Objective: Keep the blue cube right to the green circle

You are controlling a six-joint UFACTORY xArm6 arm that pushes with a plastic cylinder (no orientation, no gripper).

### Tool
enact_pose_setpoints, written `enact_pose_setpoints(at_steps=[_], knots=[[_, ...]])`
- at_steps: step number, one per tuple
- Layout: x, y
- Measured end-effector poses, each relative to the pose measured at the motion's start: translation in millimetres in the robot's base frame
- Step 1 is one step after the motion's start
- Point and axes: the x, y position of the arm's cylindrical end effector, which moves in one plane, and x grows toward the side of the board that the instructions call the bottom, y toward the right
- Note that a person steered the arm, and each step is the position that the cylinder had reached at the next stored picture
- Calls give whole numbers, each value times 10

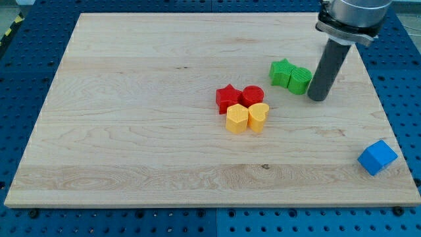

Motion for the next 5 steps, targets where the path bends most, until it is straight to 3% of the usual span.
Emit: enact_pose_setpoints(at_steps=[4, 5], knots=[[793, 1076], [795, 1081]])
